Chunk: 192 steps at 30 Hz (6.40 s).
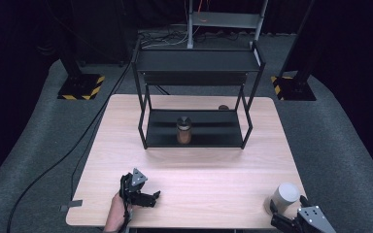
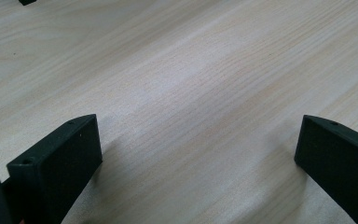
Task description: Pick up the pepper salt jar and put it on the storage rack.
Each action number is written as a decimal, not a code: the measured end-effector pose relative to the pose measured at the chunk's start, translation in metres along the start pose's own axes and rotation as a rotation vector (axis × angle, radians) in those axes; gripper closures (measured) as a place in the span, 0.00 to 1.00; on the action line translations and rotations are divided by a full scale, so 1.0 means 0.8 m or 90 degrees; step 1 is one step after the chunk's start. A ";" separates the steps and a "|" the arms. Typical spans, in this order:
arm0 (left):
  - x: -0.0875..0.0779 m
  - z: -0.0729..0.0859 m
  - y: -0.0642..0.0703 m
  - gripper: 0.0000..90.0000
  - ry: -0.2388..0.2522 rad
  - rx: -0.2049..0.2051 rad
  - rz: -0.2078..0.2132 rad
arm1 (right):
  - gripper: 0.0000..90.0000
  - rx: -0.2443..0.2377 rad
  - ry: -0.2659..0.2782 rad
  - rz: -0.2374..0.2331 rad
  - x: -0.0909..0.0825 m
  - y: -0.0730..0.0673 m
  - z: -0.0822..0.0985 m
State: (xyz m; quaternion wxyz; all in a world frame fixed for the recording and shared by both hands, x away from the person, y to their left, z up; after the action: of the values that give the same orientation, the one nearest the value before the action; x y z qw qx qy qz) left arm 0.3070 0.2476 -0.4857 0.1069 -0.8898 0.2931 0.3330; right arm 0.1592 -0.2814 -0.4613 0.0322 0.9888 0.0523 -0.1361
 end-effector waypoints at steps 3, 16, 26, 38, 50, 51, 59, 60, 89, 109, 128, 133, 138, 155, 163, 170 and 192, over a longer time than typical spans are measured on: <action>0.000 0.000 0.000 0.00 0.000 0.000 0.000 | 0.00 -0.002 0.010 -0.006 0.003 0.000 -0.001; 0.000 0.000 0.000 0.00 0.000 0.000 0.000 | 0.21 0.003 0.082 -0.018 0.012 0.001 0.014; 0.000 0.000 0.000 0.00 0.000 0.000 0.000 | 0.37 0.016 0.087 -0.026 0.010 0.006 0.017; 0.000 0.000 0.000 0.00 0.001 0.001 0.000 | 0.37 0.022 0.075 -0.025 0.012 0.005 0.005; 0.000 0.000 0.000 0.00 0.001 0.001 -0.001 | 0.37 0.022 0.080 -0.040 0.020 -0.002 -0.016; 0.000 0.000 0.000 0.00 0.000 0.001 -0.001 | 0.37 0.022 0.080 -0.040 0.021 -0.003 -0.017; -0.001 0.000 0.001 0.01 0.001 0.002 -0.001 | 0.37 0.019 0.073 -0.045 0.031 -0.006 -0.024; -0.001 0.000 0.001 0.01 0.001 0.001 -0.002 | 0.37 0.020 0.072 -0.046 0.032 -0.006 -0.024; -0.001 0.001 0.001 0.02 0.002 0.000 -0.001 | 0.37 0.002 0.081 -0.079 0.066 -0.023 -0.045; -0.001 0.001 0.001 0.02 0.003 0.000 -0.002 | 0.37 -0.015 0.070 -0.115 0.103 -0.038 -0.060; -0.001 0.001 0.001 0.02 0.003 0.001 -0.001 | 0.37 -0.022 0.058 -0.147 0.141 -0.053 -0.071; -0.001 0.001 0.001 0.02 0.004 0.001 0.000 | 0.37 -0.024 0.054 -0.148 0.151 -0.055 -0.073; -0.001 0.001 0.001 0.03 0.004 0.001 0.000 | 0.37 -0.026 0.053 -0.153 0.158 -0.058 -0.075; -0.001 0.001 0.001 0.03 0.005 0.003 0.001 | 0.37 -0.043 0.058 -0.179 0.184 -0.076 -0.096; -0.001 0.001 0.001 0.04 0.005 0.003 0.001 | 0.37 -0.046 0.059 -0.186 0.190 -0.080 -0.104; -0.001 0.001 0.002 0.04 0.006 0.002 0.002 | 0.37 -0.047 0.060 -0.196 0.197 -0.085 -0.110; -0.001 0.001 0.002 0.04 0.007 0.005 0.004 | 0.37 -0.048 0.048 -0.206 0.232 -0.100 -0.114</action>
State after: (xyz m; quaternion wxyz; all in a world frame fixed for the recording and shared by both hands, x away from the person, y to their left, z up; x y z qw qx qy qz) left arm 0.3048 0.2472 -0.4857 0.1077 -0.8904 0.2975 0.3274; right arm 0.3525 -0.1777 -0.4279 0.0451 0.9699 0.2172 -0.1001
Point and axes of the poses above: each handheld gripper's, and its own axes: x roughly forward along the jaws, z roughly out of its underside, y roughly to its right, the point moved 7 cm from there along x, roughly forward along the jaws, and after that the axes turned 3 degrees about y, right-handed, at the moved point
